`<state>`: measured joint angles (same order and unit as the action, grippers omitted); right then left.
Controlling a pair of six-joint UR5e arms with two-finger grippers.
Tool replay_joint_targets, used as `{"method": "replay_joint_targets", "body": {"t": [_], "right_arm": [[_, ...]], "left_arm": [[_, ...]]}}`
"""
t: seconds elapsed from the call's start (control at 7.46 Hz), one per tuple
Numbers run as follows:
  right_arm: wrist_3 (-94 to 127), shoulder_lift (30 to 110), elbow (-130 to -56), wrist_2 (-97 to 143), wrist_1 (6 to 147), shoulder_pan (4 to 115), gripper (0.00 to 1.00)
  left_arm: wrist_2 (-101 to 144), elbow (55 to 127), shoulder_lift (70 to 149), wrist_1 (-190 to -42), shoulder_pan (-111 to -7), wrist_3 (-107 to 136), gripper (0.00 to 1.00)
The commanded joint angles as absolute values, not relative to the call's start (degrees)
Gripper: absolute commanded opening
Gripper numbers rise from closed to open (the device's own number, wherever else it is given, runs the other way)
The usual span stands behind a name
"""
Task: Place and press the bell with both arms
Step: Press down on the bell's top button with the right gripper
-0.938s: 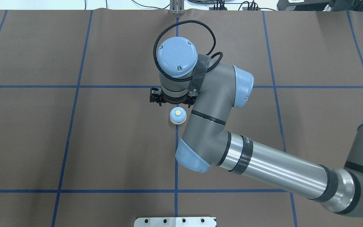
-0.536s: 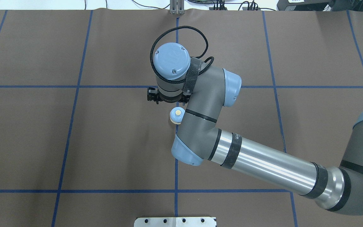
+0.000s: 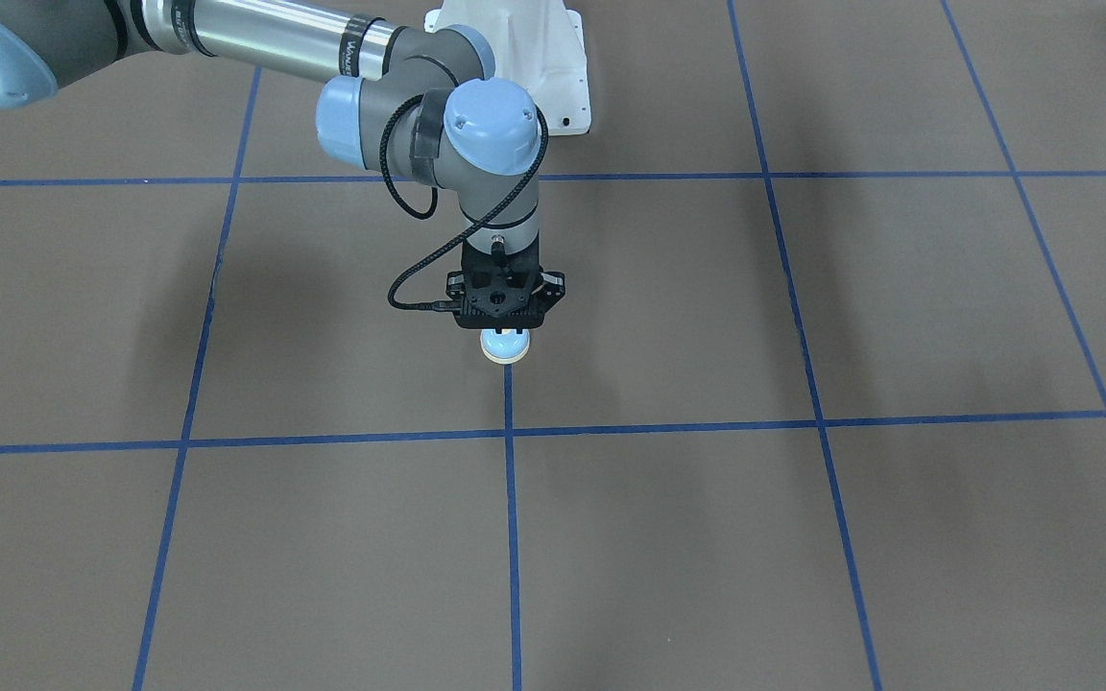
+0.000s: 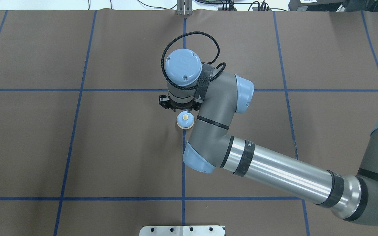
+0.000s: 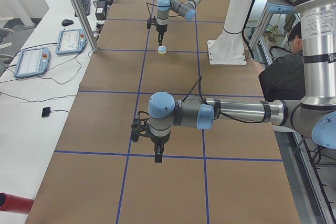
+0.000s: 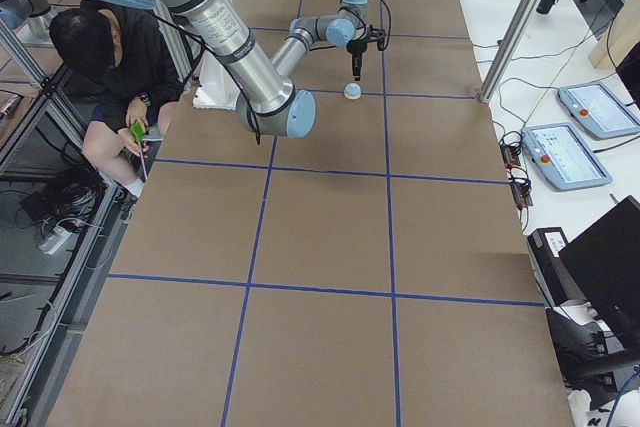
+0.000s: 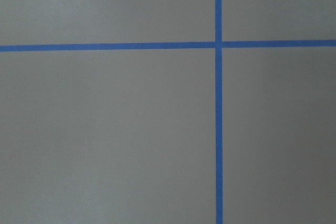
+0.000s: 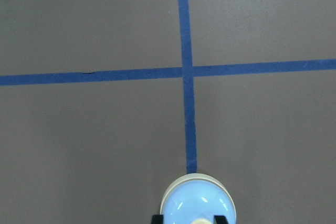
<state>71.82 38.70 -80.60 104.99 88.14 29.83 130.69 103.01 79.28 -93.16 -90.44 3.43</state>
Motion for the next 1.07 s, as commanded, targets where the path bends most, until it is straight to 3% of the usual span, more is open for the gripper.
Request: {"method": "replay_joint_targets", "body": {"t": [0.0,0.94], "right_arm": [[71.81,38.24,-80.33,104.68,88.15,28.74,0.00],[71.81,39.02,-80.42,104.33,89.38,28.65,0.00]], "left_arm": [[130.69,102.92,79.28,-93.16,-90.35,3.43,1.00],[130.69,102.66,79.45,-93.16,-90.35,3.43,1.00]]}}
